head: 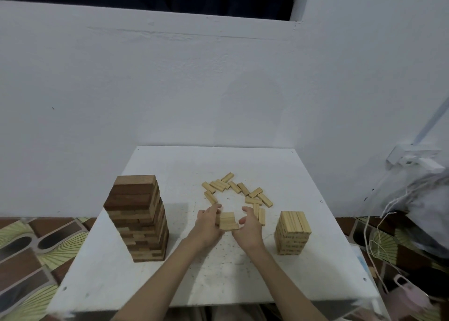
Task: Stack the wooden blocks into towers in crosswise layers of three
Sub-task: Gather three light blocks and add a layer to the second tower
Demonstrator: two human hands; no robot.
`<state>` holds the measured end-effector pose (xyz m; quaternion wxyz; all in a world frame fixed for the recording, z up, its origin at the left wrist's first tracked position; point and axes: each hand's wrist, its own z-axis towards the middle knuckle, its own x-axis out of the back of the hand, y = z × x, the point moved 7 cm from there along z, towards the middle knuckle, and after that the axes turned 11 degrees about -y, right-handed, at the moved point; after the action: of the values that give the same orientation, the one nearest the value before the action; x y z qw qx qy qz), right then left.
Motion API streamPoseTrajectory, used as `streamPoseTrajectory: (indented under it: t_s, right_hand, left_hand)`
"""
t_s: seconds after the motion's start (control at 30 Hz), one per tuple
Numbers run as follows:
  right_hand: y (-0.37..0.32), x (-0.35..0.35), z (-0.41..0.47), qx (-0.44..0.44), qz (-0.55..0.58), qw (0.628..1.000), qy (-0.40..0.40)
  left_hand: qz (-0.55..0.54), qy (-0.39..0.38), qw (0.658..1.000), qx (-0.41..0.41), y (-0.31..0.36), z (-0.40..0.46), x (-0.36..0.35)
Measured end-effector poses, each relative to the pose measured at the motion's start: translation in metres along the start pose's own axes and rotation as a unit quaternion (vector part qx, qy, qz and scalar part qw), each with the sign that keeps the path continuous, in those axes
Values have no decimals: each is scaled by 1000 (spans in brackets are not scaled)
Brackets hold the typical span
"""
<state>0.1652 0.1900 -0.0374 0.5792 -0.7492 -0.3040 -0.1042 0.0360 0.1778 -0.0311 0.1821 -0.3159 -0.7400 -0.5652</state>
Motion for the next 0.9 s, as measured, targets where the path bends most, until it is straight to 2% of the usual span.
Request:
streamPoseTrajectory:
  t_s: [0.13,0.23,0.37,0.67,0.9]
  right_hand:
    - [6,5,1,-23,20,1000,-1]
    - [10,8,1,-30,28,999,9]
    - [11,6,2,-30,39,999,11]
    - [8,4,3,-25,70,997,10]
    - [5,4,5,-11,84,996,18]
  left_hand:
    - [-27,8,1000,-13,0,-5,3]
    - [-131,28,991,27,-10,-6,10]
    - [-168,24,984,51,-14,-5,10]
    - [-145,45,987,58,-11,-6,7]
    - [-181,64,978,78,-18,-5,9]
